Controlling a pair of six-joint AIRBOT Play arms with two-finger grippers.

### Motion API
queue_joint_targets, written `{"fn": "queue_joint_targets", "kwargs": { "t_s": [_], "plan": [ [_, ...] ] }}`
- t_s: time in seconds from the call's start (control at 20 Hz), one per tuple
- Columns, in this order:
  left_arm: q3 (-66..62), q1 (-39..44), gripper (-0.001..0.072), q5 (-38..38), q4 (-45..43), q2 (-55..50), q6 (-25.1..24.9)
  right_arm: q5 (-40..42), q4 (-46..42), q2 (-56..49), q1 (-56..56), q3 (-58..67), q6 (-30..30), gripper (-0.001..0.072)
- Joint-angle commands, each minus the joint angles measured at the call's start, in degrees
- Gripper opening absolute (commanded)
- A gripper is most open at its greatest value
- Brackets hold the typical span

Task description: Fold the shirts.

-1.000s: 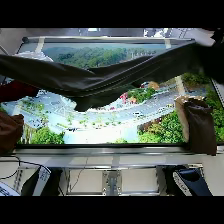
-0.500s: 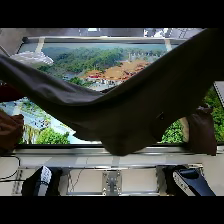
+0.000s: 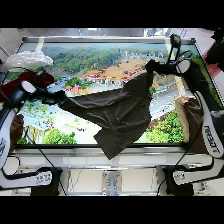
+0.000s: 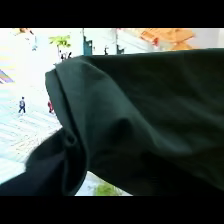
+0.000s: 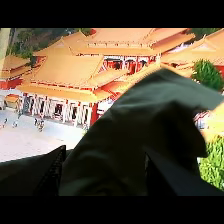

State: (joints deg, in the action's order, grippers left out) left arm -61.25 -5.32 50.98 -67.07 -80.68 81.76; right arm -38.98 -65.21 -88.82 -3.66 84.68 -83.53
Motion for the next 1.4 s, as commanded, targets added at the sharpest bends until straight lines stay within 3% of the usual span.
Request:
{"fn": "queue_joint_targets", "kwargs": {
  "t_s": [0.0,0.15,0.35,0.55,0.7,0.9,1.05,1.35],
  "plan": [
    [-1.2,0.7,0.0656,-8.5,-0.1,-10.3,4.6,5.6,4.7,-7.4,0.1,0.4,0.0,0.0531],
    [-6.5,-4.0,0.0656,-9.0,0.7,-6.9,4.6,-1.4,-1.4,-4.0,2.6,4.3,0.1,0.0528],
    [-9.2,-16.2,0.0656,-9.8,-0.8,7.1,4.4,-15.3,-9.5,8.4,10.5,5.8,0.4,0.0524],
    [-9.2,-28.1,0.0656,-3.7,-6.4,15.3,4.4,-31.1,-8.4,21.1,16.1,-7.1,3.7,0.0525],
    [-8.3,-32.1,0.0656,3.3,-6.4,14.1,4.4,-28.2,-0.8,31.8,16.1,-31.5,3.4,0.0525],
    [-5.4,-31.9,0.0647,8.8,-5.7,8.9,1.4,-32.6,13.1,34.8,16.1,-52.2,2.6,0.0523],
    [-3.9,-31.5,0.0646,9.1,-4.0,5.7,1.4,-30.4,21.2,34.8,16.1,-61.0,2.6,0.0522],
    [-3.8,-31.5,0.0646,8.7,-1.4,4.3,1.4,-21.5,25.5,34.5,13.1,-67.9,1.7,0.0484]
  ]
}}
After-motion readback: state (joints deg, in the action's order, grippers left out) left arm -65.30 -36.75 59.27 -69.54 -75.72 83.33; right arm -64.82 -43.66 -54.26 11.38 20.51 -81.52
